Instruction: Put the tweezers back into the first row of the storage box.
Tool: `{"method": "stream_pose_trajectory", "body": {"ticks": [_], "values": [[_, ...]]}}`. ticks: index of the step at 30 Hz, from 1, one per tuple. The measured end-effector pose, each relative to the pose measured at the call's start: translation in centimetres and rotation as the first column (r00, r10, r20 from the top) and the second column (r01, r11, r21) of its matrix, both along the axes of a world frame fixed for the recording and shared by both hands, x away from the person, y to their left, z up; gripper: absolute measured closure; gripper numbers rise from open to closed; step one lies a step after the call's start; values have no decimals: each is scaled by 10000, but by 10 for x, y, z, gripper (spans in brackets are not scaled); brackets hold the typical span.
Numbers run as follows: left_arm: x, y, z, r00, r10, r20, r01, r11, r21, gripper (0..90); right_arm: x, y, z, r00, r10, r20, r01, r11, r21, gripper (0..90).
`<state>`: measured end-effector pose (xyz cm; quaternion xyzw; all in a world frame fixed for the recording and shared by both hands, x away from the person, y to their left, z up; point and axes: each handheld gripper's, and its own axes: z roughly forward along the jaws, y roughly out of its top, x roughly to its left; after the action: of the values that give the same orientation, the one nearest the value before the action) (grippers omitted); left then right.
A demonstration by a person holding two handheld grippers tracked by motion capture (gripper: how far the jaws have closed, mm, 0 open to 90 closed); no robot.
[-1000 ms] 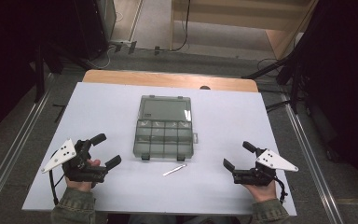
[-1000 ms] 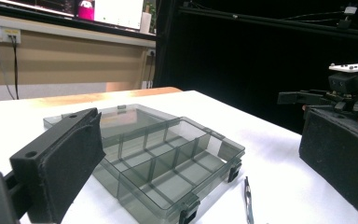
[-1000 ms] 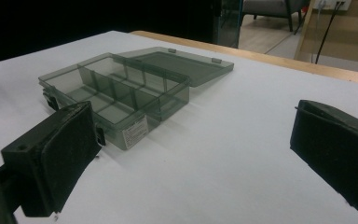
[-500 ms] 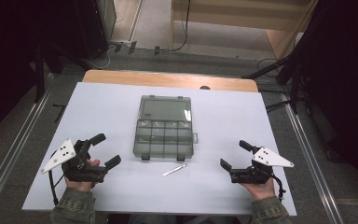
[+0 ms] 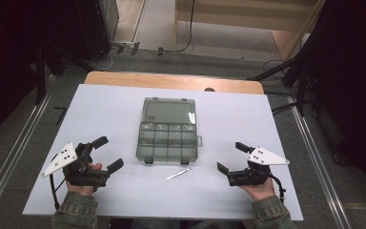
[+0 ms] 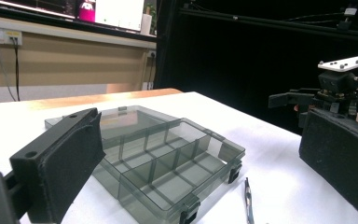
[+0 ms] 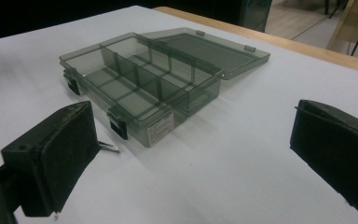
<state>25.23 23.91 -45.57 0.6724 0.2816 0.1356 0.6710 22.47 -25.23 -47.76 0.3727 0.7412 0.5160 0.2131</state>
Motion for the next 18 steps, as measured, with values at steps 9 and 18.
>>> {"method": "stream_pose_trajectory", "body": {"ticks": [9,18], "values": [[0,0,0,10000,2,-1,-2,10000,9,0,7,11,4,9992,376,-159,-380,9991,-201,14],[0,0,0,10000,27,7,-27,10000,10,0,13,26,7,9956,877,-322,-891,9950,-459,15]]}}
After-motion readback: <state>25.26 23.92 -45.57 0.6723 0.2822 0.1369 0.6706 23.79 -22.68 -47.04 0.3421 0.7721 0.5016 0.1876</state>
